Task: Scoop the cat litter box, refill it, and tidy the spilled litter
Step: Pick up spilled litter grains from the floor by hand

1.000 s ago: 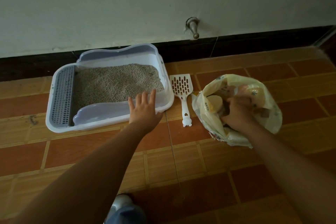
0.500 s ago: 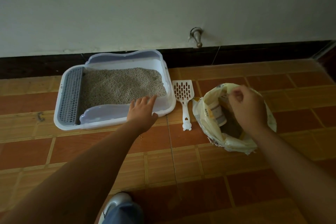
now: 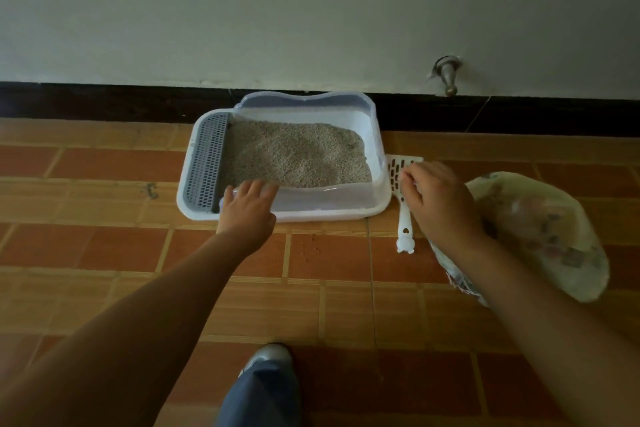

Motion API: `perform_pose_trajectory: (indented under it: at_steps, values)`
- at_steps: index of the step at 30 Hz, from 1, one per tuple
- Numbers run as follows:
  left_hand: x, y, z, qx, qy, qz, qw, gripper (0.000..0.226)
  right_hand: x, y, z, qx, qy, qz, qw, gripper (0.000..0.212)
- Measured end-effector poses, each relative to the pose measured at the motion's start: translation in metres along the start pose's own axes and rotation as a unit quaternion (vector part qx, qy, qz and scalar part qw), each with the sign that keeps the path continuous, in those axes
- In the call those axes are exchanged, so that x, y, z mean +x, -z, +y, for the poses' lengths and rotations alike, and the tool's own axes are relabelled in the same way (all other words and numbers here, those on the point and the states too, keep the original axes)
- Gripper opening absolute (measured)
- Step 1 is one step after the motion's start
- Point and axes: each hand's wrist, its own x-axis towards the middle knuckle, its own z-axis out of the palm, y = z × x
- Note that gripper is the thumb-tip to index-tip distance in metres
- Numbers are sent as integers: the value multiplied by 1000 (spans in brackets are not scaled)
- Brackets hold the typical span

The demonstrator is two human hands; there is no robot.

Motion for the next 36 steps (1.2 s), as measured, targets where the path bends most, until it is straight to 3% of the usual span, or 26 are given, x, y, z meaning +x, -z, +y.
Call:
perform_pose_trajectory:
  at_steps: [9,21,29,34,36]
  values:
    - [-18,-3,-42,-37,5,-40,999,73,-22,-57,-24,-3,8,-166,986,28]
    - [-18,-42,-49,-74,15,27,997,85,-52,-145,-31,19,-68,-315,946,43]
    - [-27,-49,-53,-97,8,59,994,79,-55,-162,-30,-20,-70,-361,930,55]
    - [-50,-83,-67,-71,-11,95,993,62,-58,-176,-29,-51,-49,-413,908,65]
    - [-55,-97,-70,-80,2,49,996,60,-58,-182,-29,-55,-46,-417,906,66]
